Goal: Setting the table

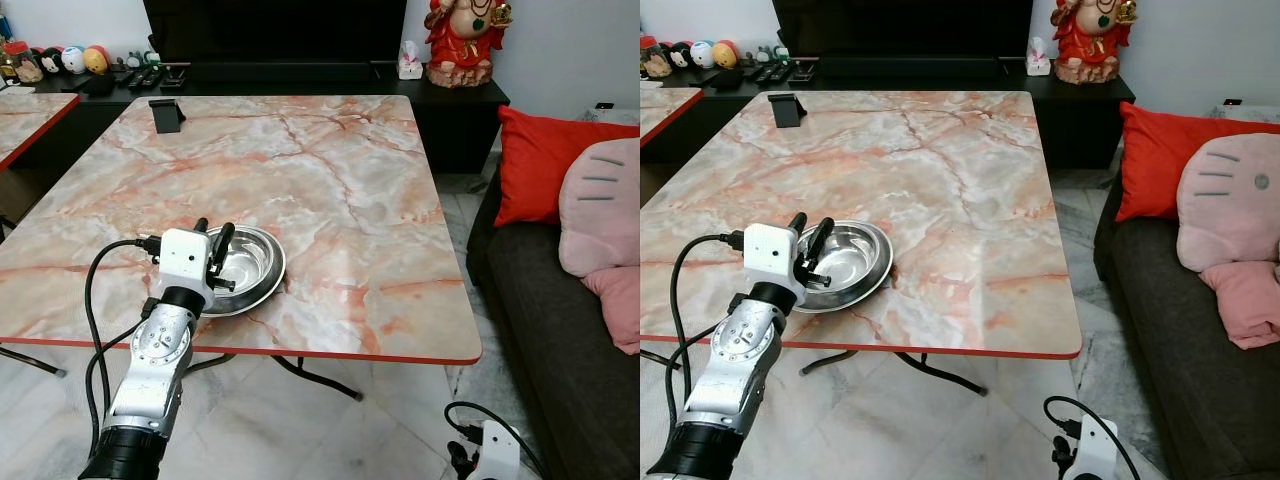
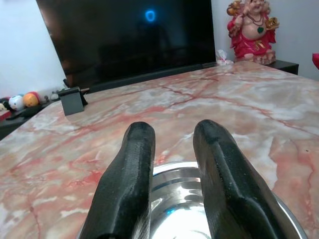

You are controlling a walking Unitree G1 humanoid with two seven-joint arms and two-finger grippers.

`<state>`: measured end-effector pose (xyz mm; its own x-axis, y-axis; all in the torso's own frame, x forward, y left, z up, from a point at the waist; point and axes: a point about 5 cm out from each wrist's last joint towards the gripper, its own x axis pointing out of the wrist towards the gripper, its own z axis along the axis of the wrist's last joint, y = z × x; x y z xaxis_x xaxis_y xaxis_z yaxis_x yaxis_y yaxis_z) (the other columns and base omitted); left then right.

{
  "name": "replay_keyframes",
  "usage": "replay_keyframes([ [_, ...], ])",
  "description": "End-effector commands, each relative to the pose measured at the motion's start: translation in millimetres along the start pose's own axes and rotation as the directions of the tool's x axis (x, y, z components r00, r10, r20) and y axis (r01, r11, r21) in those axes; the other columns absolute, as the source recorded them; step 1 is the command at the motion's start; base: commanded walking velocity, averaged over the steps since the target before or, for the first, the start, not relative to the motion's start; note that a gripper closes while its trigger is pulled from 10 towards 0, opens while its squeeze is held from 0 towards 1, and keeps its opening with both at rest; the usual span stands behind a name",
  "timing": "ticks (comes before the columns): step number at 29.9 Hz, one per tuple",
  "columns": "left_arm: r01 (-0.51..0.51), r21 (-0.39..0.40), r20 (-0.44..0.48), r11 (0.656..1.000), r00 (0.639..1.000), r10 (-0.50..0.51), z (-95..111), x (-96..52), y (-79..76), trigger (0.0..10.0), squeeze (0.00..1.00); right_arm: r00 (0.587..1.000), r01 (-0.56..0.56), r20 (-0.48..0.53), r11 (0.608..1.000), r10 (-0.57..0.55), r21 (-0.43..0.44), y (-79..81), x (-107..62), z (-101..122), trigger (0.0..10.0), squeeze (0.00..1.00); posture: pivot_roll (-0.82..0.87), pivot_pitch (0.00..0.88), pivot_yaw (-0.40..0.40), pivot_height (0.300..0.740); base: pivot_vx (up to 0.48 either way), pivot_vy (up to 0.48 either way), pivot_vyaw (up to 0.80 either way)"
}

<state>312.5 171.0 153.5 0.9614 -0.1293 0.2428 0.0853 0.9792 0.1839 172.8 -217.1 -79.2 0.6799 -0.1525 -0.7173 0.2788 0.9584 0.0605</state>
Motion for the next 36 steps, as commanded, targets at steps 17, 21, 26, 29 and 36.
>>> replay_keyframes([
  [17, -0.055, 0.009, 0.009, 0.998, 0.998, 0.055, -1, -0.2, 6.7, 10.0, 0.00, 0.999, -0.028, 0.036, 1.000, 0.028, -0.006, 11.7, 4.0, 10, 10.0, 0.00, -0.02, 0.000, -0.006, 0.740, 0.000, 0.480, 0.00],
  [21, -0.069, 0.007, 0.007, 0.998, 0.998, 0.069, -1, -1.2, 8.7, 10.0, 0.00, 0.999, -0.033, 0.036, 0.999, 0.033, -0.008, 13.9, 4.2, 11, 10.0, 0.00, -0.01, 0.000, -0.007, 0.740, 0.000, 0.480, 0.00],
  [26, -0.080, 0.008, 0.003, 0.997, 0.997, 0.080, -2, -2.3, 11.0, 10.0, 0.00, 0.999, -0.036, 0.035, 0.999, 0.036, -0.009, 15.5, 4.2, 10, 10.0, 0.00, -0.01, 0.000, -0.004, 0.740, 0.000, 0.480, 0.00],
  [29, -0.092, 0.005, -0.001, 0.996, 0.996, 0.092, -3, -2.7, 12.4, 10.0, 0.00, 0.999, -0.039, 0.031, 0.999, 0.039, -0.010, 16.3, 4.1, 9, 10.0, 0.00, 0.00, 0.000, -0.005, 0.740, 0.000, 0.480, 0.00],
  [36, -0.105, -0.001, -0.001, 0.994, 0.994, 0.105, -2, -3.0, 13.7, 10.0, 0.00, 0.999, -0.042, 0.030, 0.999, 0.043, -0.015, 16.6, 4.2, 9, 10.0, 0.00, 0.00, 0.000, -0.009, 0.740, 0.000, 0.480, 0.00],
])
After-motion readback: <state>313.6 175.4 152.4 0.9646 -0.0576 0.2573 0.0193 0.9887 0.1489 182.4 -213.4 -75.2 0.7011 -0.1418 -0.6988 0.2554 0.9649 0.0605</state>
